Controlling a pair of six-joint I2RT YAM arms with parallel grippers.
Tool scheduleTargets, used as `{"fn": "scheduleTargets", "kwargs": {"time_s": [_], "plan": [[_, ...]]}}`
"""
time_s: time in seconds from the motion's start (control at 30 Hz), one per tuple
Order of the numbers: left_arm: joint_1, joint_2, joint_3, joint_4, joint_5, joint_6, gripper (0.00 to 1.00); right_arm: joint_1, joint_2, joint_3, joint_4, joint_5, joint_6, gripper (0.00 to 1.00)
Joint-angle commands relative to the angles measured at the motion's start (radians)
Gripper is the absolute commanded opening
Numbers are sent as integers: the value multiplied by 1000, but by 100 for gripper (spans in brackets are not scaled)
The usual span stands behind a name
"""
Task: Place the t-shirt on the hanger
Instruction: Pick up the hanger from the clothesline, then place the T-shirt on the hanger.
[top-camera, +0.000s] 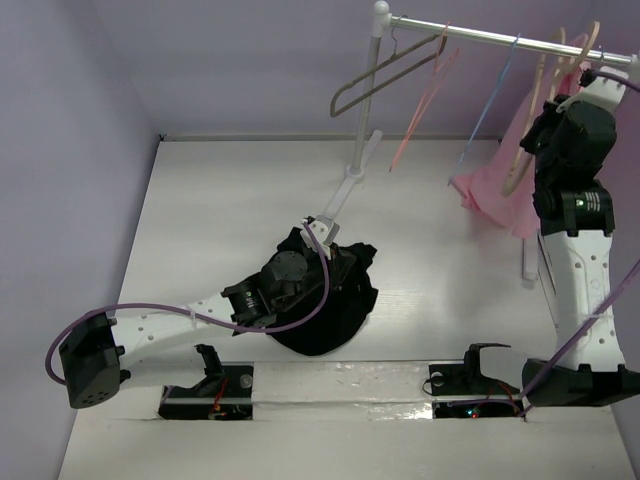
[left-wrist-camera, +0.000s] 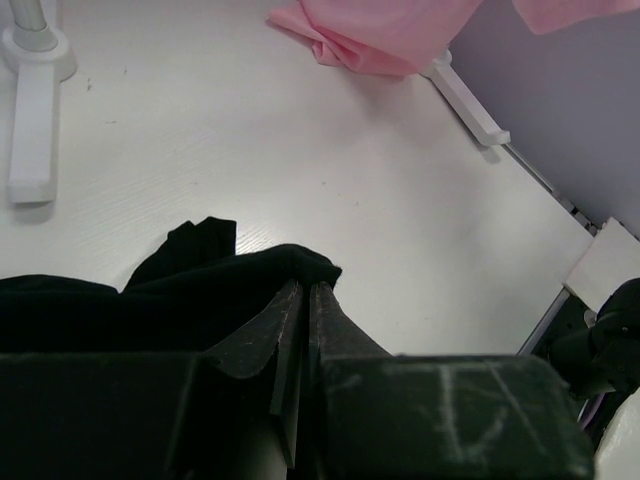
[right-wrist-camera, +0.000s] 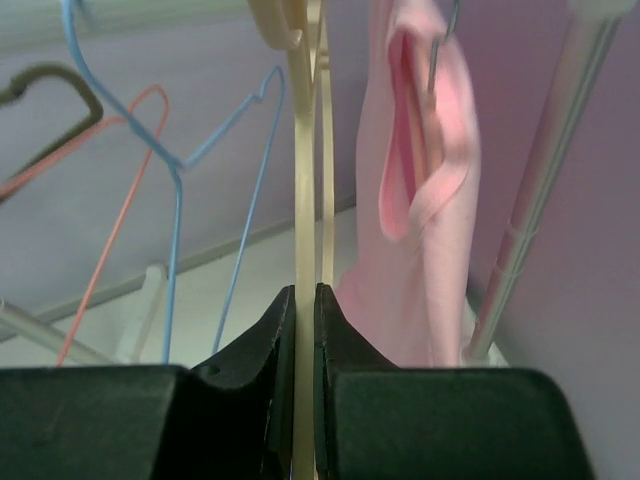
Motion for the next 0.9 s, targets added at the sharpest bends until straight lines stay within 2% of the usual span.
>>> {"fn": "scheduleTargets", "kwargs": {"time_s": [0.0, 0.37, 0.43, 0.57, 0.67, 0.87], "plan": [[4, -29, -1, 83, -13, 9, 0, -8, -88, -139, 72, -64, 49, 0], [52, 11, 24, 87, 8, -12, 0, 11, -434, -533, 48, -327, 210, 0], [86, 24, 40, 86, 50, -34, 0, 12, -492, -619, 4, -420, 250, 0], [119, 58, 56, 95, 45, -54, 0, 12, -650, -749, -110, -555, 285, 0], [164, 106, 80, 102, 44, -63, 0, 12, -756, -849, -184, -719, 334, 0], [206, 256, 181, 121, 12, -44, 0, 25, -942, -891, -326, -983, 363, 0]]}}
